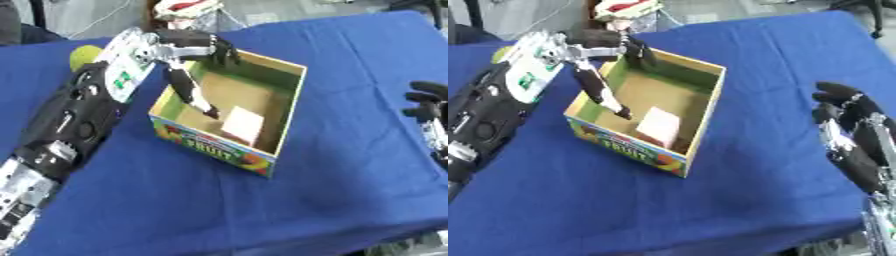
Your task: Pick up objects on the table and place them in the box.
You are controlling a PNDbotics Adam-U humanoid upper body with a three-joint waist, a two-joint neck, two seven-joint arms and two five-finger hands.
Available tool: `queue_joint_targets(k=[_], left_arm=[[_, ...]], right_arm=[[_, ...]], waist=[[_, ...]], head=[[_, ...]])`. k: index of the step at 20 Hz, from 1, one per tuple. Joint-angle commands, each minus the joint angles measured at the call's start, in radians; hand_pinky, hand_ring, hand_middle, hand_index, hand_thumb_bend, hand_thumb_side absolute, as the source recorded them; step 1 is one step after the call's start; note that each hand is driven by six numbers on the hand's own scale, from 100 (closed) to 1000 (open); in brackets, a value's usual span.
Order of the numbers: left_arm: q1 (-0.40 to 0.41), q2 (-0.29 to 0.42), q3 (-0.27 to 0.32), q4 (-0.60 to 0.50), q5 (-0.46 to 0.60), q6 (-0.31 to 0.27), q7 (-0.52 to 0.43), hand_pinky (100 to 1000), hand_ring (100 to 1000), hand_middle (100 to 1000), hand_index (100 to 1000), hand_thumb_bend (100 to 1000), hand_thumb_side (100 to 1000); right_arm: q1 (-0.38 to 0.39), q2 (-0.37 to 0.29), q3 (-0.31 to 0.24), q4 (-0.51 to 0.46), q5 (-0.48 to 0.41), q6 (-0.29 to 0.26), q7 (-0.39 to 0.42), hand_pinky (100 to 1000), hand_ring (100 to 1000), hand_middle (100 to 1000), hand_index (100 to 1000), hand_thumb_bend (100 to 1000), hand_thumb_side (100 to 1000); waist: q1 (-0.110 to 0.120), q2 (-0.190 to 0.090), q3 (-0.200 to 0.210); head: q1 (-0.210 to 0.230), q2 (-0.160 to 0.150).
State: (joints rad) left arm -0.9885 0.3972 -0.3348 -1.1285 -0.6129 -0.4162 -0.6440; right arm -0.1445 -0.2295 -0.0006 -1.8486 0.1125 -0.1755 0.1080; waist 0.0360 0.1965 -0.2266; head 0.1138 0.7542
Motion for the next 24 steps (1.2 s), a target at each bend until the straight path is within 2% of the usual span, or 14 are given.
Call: queue_joint_targets(k=[1, 4, 6, 11, 18, 24], left_arm=[[-0.026, 0.074, 0.041, -0.051, 0.005, 0.025, 0.03, 741, 745, 811, 891, 663, 415], [-0.02, 0.133, 0.09, -0.07, -0.029, 0.075, 0.081, 743, 740, 806, 892, 658, 411], [-0.014, 0.165, 0.132, -0.056, -0.086, 0.129, 0.129, 741, 736, 801, 890, 654, 405], [-0.003, 0.209, 0.224, 0.055, -0.219, 0.259, 0.271, 722, 718, 784, 877, 640, 374], [-0.006, 0.208, 0.32, 0.298, -0.339, 0.405, 0.431, 710, 710, 776, 869, 608, 320], [-0.012, 0.19, 0.356, 0.429, -0.396, 0.473, 0.5, 703, 699, 763, 858, 591, 293]], right_arm=[[-0.007, -0.007, -0.01, -0.01, -0.004, 0.001, -0.006, 740, 829, 817, 825, 100, 552], [-0.007, -0.009, -0.012, -0.009, -0.003, 0.002, -0.007, 740, 829, 817, 824, 100, 553], [-0.008, -0.009, -0.012, -0.009, -0.002, 0.002, -0.008, 739, 829, 817, 825, 100, 553], [-0.007, -0.012, -0.015, -0.009, 0.0, 0.003, -0.011, 739, 829, 817, 824, 100, 553], [-0.007, -0.011, -0.016, -0.009, 0.0, 0.003, -0.012, 739, 829, 816, 825, 100, 552], [-0.008, -0.01, -0.015, -0.008, -0.002, 0.002, -0.011, 739, 829, 816, 825, 100, 552]], waist=[[-0.003, -0.014, 0.003], [0.001, -0.014, 0.008], [0.003, -0.013, 0.013], [0.006, -0.013, 0.019], [0.005, -0.012, 0.017], [0.003, -0.011, 0.016]], head=[[-0.002, -0.012], [-0.007, -0.013], [-0.007, -0.014], [-0.01, -0.017], [-0.015, -0.019], [-0.013, -0.017]])
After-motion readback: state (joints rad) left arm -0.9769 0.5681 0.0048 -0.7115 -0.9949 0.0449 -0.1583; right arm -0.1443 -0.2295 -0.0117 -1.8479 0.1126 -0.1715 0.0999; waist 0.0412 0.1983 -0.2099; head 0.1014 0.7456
